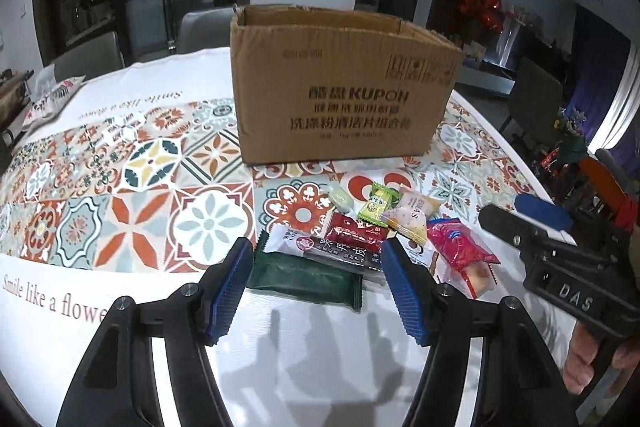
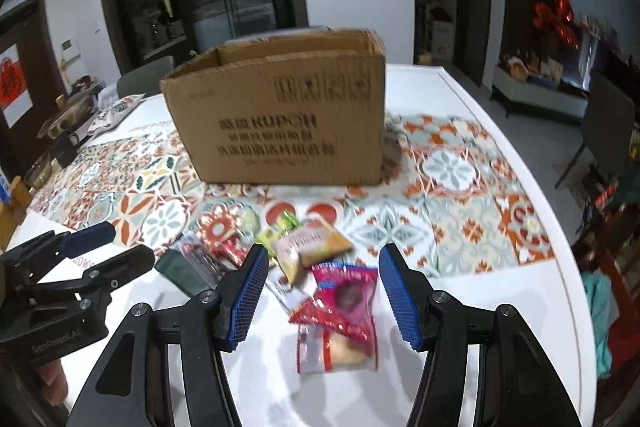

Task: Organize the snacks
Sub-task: 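Grasp the white stick snack with the left tool while the right tool grasps the red bread bag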

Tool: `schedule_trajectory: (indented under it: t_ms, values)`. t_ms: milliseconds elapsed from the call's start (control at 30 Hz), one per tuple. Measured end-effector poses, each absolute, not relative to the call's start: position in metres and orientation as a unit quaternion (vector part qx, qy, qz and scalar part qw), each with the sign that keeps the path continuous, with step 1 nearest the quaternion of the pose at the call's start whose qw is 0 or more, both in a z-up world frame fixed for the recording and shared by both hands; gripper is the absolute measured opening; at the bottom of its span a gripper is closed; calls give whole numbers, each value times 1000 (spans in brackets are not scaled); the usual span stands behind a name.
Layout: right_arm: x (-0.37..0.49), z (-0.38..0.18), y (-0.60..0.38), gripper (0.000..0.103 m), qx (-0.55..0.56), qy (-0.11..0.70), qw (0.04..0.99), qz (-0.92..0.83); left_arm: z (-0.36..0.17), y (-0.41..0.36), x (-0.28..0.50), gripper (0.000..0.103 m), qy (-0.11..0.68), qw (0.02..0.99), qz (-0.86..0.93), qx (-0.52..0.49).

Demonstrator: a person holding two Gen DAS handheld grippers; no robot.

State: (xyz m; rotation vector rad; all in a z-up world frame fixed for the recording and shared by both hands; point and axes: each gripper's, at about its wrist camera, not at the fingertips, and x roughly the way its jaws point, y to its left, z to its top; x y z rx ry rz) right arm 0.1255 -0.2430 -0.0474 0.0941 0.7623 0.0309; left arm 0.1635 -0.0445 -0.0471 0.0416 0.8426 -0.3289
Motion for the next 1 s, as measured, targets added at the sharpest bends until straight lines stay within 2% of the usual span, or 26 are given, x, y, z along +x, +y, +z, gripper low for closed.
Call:
schedule_trajectory:
  t_ms: [367, 833, 967, 1000]
  values:
    - [133, -75, -254, 59, 80, 396, 915, 1, -78, -57, 190, 59, 446, 889, -100, 3]
    - [144, -104, -263, 59, 120, 428, 896, 12, -101, -75, 208, 58, 474, 878, -68, 14]
    - [146, -110, -258, 59, 111, 440, 891, 11, -106, -70, 208, 42, 483, 873, -70, 10]
    - [147, -111, -258, 59, 111, 442, 890, 11, -105, -69, 208, 36, 484, 872, -72, 11]
